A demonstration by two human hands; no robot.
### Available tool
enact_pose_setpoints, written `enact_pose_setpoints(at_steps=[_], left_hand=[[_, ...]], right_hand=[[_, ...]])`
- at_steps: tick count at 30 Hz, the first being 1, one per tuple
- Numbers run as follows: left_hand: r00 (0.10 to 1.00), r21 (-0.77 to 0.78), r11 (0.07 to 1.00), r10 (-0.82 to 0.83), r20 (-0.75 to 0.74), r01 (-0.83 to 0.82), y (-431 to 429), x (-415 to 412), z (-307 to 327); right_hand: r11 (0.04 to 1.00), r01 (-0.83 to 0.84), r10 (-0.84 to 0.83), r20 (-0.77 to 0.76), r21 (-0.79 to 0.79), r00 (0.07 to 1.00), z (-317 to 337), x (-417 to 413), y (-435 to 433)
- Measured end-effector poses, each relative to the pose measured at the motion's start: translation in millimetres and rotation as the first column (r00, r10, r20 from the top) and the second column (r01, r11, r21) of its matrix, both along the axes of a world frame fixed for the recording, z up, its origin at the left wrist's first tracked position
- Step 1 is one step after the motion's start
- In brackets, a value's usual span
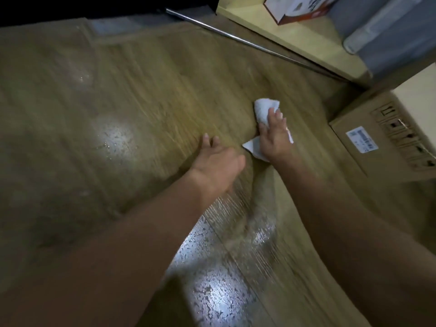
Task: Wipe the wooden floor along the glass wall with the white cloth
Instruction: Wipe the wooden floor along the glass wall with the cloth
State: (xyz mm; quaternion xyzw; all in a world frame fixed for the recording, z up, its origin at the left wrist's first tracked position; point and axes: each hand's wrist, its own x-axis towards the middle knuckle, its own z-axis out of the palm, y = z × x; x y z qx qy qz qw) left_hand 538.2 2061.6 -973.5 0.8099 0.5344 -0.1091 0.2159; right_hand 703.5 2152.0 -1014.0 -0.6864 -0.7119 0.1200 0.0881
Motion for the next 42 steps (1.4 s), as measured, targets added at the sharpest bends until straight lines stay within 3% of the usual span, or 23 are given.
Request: enact_pose_setpoints(at_steps=[2, 5, 7, 11, 14, 18, 22, 24, 28, 30, 32, 36, 39, 42], left_hand=[[0.989, 0.014, 0.993, 0.112, 0.097, -0.114, 5.0, -7.5, -8.2], [0.98, -0.028, 0.984, 0.179, 0.087, -0.178, 9.7, -10.0, -12.3], [0.983, -0.047, 0.984, 0.174, 0.051, -0.171, 12.8, -8.9, -10.7], [0.995, -0.104, 0.989, 0.1, -0.024, -0.102, 22.3, -1.3, -3.9], [0.994, -0.158, 0.983, 0.087, -0.061, -0.095, 27.9, 5.6, 6.6], [0.996, -0.165, 0.983, 0.068, -0.05, -0.076, 30.3, 1.3, 10.9], [0.989, -0.185, 0.974, 0.144, 0.047, -0.133, 26.4, -8.6, 8.3], [0.978, -0.198, 0.967, 0.184, 0.099, -0.162, 22.0, -14.3, 5.2], [0.987, -0.064, 0.992, 0.114, 0.115, -0.107, 10.4, -39.6, 0.6], [0.972, -0.068, 0.973, 0.225, 0.07, -0.22, 5.7, -56.8, 3.4], [0.935, -0.089, 0.932, 0.354, 0.008, -0.352, 3.4, -75.6, 7.1], [0.869, -0.179, 0.85, 0.483, -0.109, -0.495, -9.2, -124.1, 3.0], [0.91, -0.207, 0.895, 0.351, -0.219, -0.395, -36.8, -147.3, -9.9], [0.932, -0.187, 0.921, 0.305, -0.198, -0.342, -58.0, -150.3, -14.7]], right_hand=[[0.989, -0.135, 0.138, -0.043, 0.061, 0.99, 0.6, -1.2, -22.9], [0.942, -0.316, 0.322, -0.041, 0.11, 0.946, 0.1, 33.9, -58.3], [0.968, -0.234, 0.236, -0.013, 0.088, 0.972, 2.6, 57.2, -59.6], [0.992, 0.109, -0.109, -0.007, 0.057, 0.994, 2.4, 57.8, -12.2], [0.979, 0.201, -0.202, 0.015, 0.025, 0.979, 12.1, 25.4, 35.1], [0.996, -0.072, 0.074, 0.043, -0.044, 0.996, 17.6, -23.3, 30.9], [0.898, -0.44, 0.44, 0.025, 0.025, 0.898, 19.9, -20.0, -28.1], [0.909, -0.417, 0.416, 0.045, 0.019, 0.908, 19.1, -4.9, -39.1], [0.979, -0.203, 0.199, 0.108, 0.028, 0.974, 8.5, -31.2, -10.5], [0.988, -0.152, 0.147, 0.17, 0.014, 0.974, 3.6, -64.8, 10.1], [0.978, -0.206, 0.205, 0.172, -0.012, 0.964, 5.4, -104.7, 20.0], [0.876, -0.48, 0.482, 0.127, -0.046, 0.867, 3.2, -164.3, -17.3], [0.803, -0.588, 0.594, -0.062, 0.094, 0.802, -1.8, -164.6, -73.1], [0.817, -0.558, 0.572, -0.083, 0.145, 0.816, -4.1, -159.8, -79.4]])
